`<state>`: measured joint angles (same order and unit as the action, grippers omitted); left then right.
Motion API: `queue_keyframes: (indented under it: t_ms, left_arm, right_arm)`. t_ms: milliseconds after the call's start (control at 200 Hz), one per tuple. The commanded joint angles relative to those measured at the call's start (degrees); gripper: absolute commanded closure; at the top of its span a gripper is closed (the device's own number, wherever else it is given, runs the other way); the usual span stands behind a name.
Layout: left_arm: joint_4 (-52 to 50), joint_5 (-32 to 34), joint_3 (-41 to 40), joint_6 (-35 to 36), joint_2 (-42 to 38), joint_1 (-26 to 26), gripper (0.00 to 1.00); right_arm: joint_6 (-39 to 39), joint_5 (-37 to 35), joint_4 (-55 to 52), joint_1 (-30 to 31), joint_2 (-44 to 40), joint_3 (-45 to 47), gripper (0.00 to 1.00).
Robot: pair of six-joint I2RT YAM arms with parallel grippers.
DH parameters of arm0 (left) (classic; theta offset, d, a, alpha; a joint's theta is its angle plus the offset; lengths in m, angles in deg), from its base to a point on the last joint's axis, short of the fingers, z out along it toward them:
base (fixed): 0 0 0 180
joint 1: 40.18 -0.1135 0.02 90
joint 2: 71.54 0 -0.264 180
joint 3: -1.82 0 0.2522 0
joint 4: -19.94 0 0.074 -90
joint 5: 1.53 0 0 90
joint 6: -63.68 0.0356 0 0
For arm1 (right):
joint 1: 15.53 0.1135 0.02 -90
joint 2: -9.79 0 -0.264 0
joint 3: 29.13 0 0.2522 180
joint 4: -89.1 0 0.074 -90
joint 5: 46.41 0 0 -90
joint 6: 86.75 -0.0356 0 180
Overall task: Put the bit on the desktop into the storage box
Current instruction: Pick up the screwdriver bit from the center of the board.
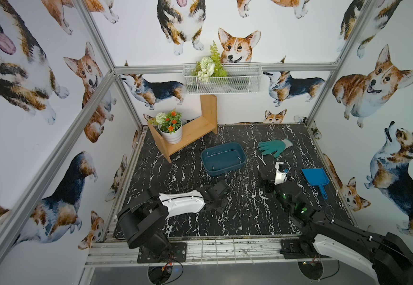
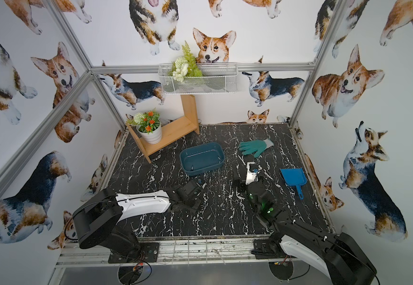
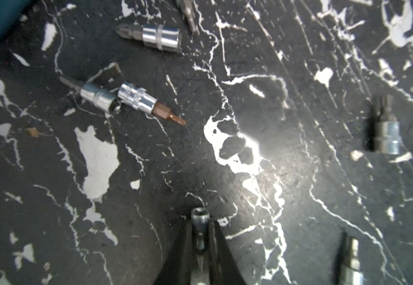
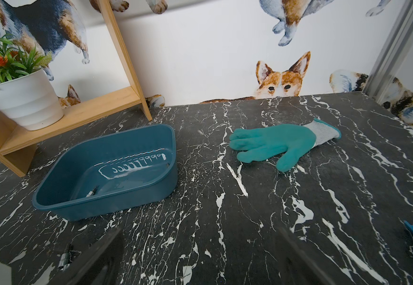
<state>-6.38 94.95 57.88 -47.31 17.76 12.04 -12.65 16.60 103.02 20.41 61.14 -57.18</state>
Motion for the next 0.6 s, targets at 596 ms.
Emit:
queue_keyframes:
  t_ms: [596]
  left_arm:
    - [3.2,0.4,14.4,5.5,-1.3,-9.3,0.84]
  right_arm:
    - [0.3,-0.4,1.6,-0.1,-0.4,0.2,0.00]
